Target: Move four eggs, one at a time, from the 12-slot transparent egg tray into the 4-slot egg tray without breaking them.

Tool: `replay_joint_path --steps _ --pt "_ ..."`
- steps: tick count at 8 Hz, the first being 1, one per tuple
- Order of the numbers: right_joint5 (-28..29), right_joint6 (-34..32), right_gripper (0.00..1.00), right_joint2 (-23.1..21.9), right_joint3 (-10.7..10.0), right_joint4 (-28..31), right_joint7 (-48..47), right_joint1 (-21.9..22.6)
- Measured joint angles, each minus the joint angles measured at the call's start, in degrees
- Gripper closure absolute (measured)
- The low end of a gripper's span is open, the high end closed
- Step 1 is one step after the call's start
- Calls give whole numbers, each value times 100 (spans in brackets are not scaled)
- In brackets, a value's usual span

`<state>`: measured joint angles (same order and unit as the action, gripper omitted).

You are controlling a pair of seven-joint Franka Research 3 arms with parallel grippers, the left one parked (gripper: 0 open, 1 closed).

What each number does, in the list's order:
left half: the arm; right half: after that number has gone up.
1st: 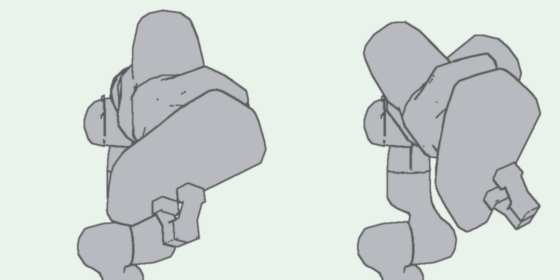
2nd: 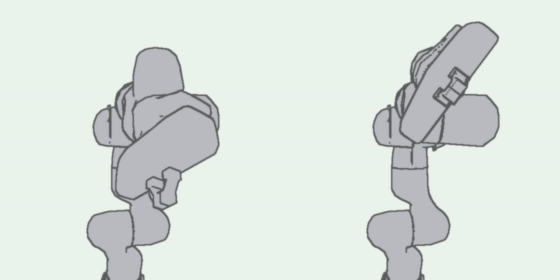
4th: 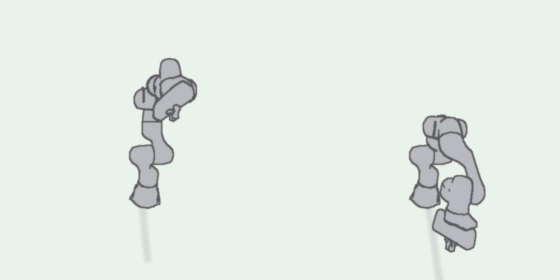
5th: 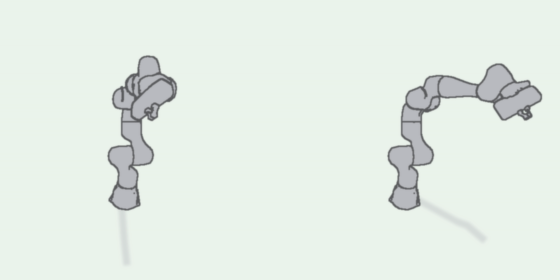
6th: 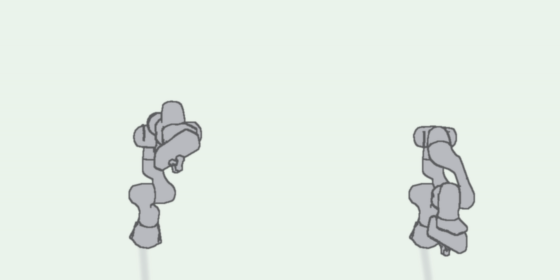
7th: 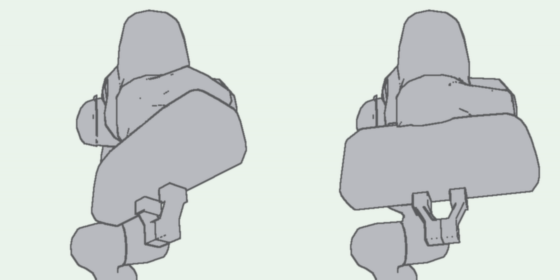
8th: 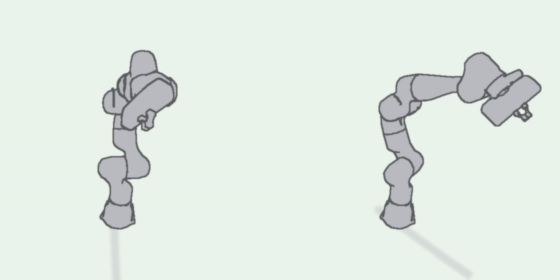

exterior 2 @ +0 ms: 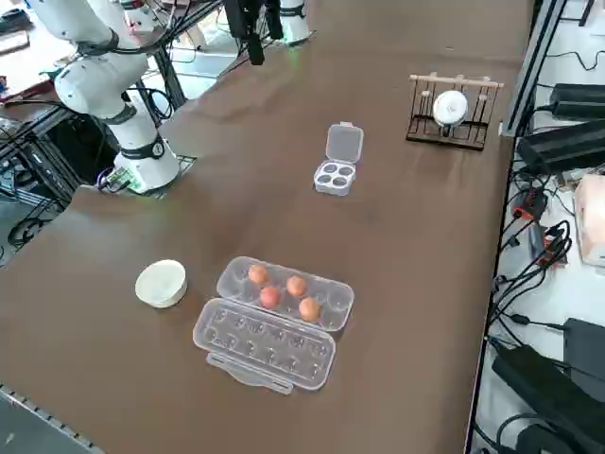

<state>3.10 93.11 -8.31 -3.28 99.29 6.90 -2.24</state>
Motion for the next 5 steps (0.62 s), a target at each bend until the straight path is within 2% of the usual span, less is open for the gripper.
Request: replay_joint_path --steps 5 --pt "-252 -97 0 65 -52 -142 12 -235"
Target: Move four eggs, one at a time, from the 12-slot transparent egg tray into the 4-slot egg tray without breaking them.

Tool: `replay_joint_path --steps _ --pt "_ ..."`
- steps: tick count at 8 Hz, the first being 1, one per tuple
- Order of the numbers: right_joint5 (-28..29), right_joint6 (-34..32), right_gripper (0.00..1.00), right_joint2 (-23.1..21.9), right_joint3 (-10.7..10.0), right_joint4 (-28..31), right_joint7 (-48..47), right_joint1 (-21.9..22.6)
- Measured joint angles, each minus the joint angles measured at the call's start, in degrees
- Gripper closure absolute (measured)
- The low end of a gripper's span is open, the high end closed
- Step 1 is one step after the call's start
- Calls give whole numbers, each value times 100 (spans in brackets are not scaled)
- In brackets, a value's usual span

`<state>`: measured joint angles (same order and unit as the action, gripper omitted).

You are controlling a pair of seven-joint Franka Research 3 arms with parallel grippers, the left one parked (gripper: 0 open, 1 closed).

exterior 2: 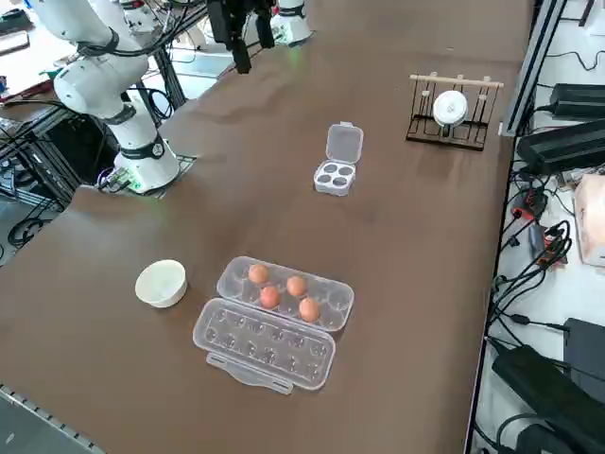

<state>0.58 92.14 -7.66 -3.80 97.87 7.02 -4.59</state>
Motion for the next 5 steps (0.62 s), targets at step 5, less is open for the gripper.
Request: replay_joint_path --steps 5 --pt "-6 -189 0 558 37 0 1585 0"
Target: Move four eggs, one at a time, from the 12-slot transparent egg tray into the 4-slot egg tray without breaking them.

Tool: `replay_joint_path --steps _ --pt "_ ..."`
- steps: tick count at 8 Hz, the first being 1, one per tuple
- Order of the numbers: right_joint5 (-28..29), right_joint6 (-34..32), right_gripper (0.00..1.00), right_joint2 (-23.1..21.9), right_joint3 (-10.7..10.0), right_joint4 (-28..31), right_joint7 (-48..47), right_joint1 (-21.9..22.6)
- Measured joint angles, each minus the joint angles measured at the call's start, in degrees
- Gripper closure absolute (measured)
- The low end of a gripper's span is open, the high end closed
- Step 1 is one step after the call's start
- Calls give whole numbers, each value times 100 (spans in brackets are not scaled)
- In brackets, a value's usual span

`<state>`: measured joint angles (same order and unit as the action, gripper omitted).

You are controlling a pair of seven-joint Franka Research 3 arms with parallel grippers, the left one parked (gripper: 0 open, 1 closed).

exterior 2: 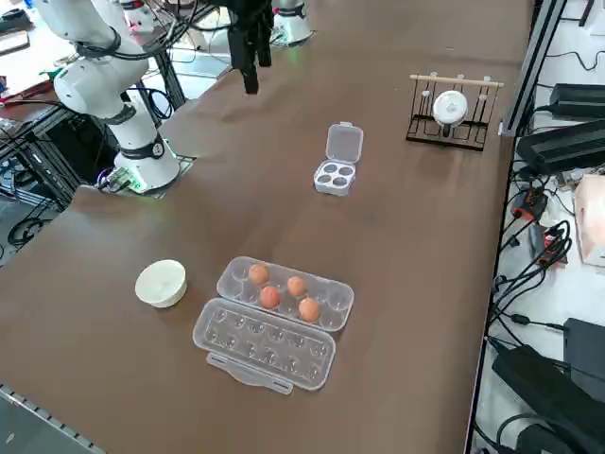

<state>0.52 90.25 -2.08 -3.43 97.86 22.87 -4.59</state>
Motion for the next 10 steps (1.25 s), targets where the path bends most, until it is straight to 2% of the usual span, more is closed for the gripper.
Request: replay_joint_path --steps 2,5,7,10 --pt "-34 230 0 297 -25 27 1136 -43" --pt "-440 658 0 379 -43 350 3121 -209" --pt "-468 980 0 436 -60 641 4408 -597" --pt "-462 1488 0 881 -67 867 5927 -1066"
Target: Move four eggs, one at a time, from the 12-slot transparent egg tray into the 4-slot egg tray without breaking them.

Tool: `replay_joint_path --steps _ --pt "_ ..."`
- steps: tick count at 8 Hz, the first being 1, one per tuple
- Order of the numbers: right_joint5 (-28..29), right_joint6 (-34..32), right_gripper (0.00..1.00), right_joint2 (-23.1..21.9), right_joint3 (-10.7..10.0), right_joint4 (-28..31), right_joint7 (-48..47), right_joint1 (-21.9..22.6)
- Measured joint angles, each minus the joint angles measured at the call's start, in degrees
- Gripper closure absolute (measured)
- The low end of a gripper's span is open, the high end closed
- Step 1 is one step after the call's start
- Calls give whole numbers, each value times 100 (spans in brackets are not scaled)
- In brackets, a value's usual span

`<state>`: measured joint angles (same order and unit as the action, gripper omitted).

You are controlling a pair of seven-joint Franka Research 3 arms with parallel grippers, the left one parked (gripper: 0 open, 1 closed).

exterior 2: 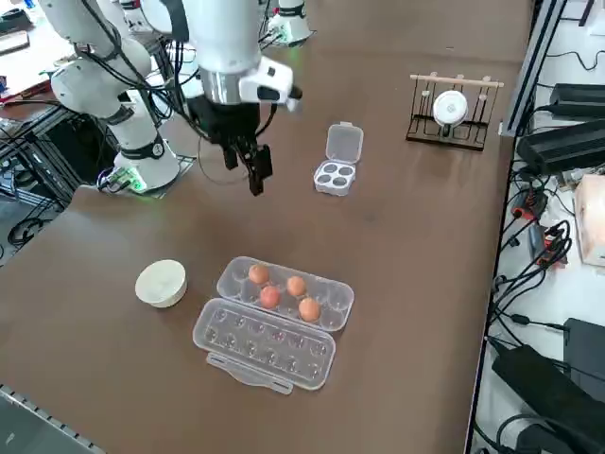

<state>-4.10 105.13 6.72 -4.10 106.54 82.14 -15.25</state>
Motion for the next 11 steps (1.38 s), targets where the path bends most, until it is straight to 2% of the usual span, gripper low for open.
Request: replay_joint_path --steps 5,7,11 --pt "0 1681 0 200 1 1061 1061 -431" --pt "30 2055 1 335 39 1184 1402 -429" --pt "424 2470 3 1012 37 1084 2166 -486"
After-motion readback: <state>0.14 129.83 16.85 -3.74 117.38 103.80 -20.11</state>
